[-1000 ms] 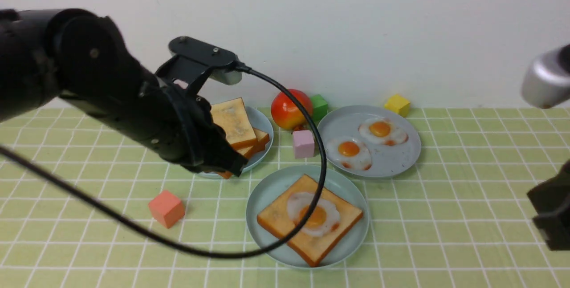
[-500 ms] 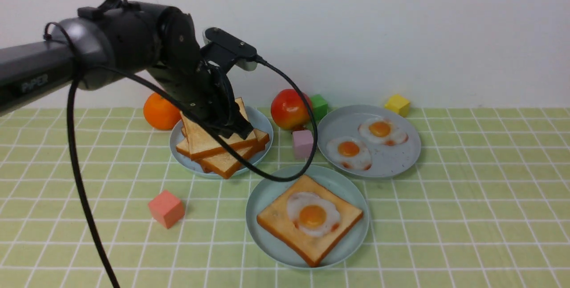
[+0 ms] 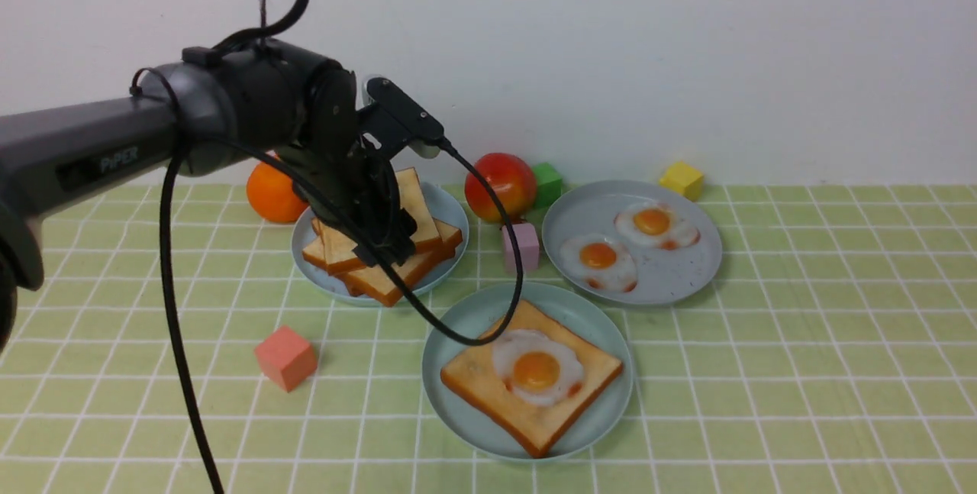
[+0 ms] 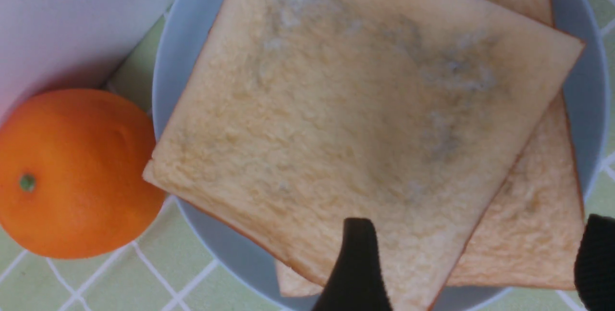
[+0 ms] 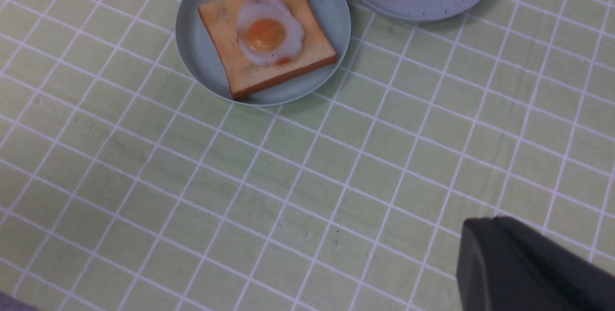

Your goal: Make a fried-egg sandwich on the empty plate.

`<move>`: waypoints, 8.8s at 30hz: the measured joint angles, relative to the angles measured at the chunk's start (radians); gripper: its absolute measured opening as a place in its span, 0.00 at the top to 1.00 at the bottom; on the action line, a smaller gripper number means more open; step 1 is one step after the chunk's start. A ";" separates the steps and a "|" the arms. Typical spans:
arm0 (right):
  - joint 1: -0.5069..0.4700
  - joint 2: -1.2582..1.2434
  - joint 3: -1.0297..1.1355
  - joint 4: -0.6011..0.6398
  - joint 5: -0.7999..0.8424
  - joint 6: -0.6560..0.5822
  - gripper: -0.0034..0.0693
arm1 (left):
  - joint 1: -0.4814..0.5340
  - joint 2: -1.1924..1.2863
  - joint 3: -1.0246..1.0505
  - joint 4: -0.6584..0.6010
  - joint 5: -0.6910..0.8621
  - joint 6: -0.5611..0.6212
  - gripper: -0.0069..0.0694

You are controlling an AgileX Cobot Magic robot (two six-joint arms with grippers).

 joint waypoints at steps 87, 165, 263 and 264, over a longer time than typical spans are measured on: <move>0.000 -0.182 0.002 0.022 0.008 -0.023 0.89 | -0.444 0.016 0.000 0.005 0.184 -0.553 0.56; -0.781 -0.804 1.044 0.344 -0.854 -0.330 0.97 | -0.444 -1.706 1.331 -0.206 -0.738 -0.557 0.93; -0.787 -0.839 1.165 0.366 -0.864 -0.308 0.91 | 0.287 -2.066 1.656 -0.172 -0.302 -0.557 0.92; -0.787 -0.839 1.165 0.366 -0.864 -0.308 0.91 | 0.287 -2.066 1.656 -0.172 -0.302 -0.557 0.92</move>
